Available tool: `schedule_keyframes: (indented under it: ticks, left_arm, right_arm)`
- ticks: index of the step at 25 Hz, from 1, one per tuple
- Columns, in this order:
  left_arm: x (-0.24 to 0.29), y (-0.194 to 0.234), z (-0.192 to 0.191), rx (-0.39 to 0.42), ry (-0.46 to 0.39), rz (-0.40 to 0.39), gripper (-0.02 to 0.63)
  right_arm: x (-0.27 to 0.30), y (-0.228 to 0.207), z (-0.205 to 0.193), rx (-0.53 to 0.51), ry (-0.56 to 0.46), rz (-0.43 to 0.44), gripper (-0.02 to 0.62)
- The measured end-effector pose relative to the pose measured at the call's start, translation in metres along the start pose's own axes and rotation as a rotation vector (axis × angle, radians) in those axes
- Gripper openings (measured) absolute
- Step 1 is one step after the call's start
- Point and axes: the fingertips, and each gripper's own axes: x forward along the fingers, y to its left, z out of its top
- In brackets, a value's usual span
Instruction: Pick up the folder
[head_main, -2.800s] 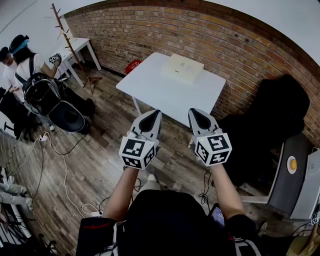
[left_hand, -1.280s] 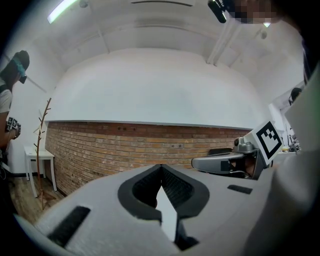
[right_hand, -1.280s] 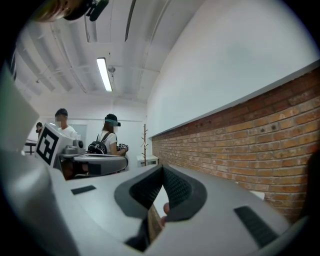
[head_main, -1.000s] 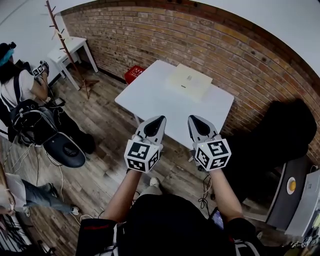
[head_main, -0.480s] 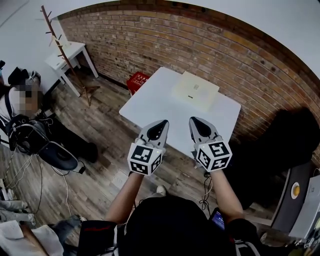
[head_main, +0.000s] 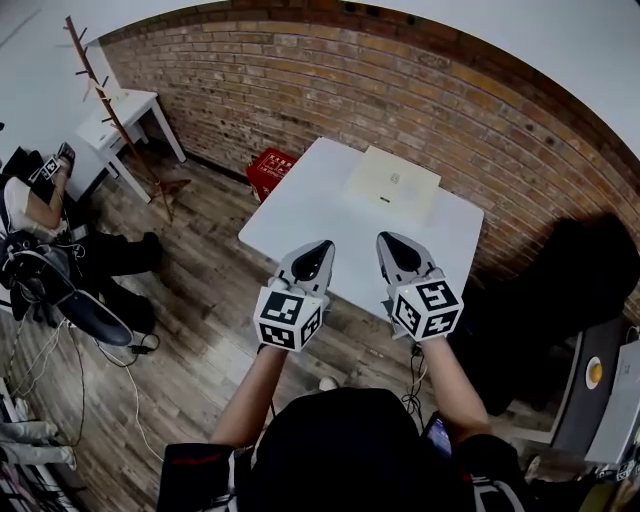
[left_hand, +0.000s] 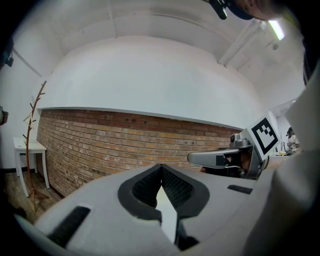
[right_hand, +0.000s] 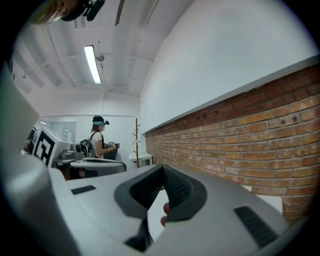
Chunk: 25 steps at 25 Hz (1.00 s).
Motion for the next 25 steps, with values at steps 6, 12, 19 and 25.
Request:
schedule_keyframes:
  ticks: [6,12,19,25]
  left_arm:
    - [-0.004,0.019,-0.014,-0.040,0.009,-0.004,0.018]
    - [-0.001,0.023,-0.021,-0.067,0.014,-0.020,0.018]
    - [0.021,0.024,-0.026,-0.070,0.020,-0.038,0.018]
    - [0.049,0.025,-0.030,-0.071,0.038,-0.044,0.018]
  right_arm:
    - [0.012,0.009,-0.011,-0.013,0.032,-0.009,0.028]
    - [0.017,0.008,-0.016,-0.039,0.059,-0.014,0.029]
    - [0.026,-0.012,-0.022,-0.040,0.068,-0.030,0.029]
    - [0.038,-0.040,-0.027,-0.034,0.078,-0.042,0.029]
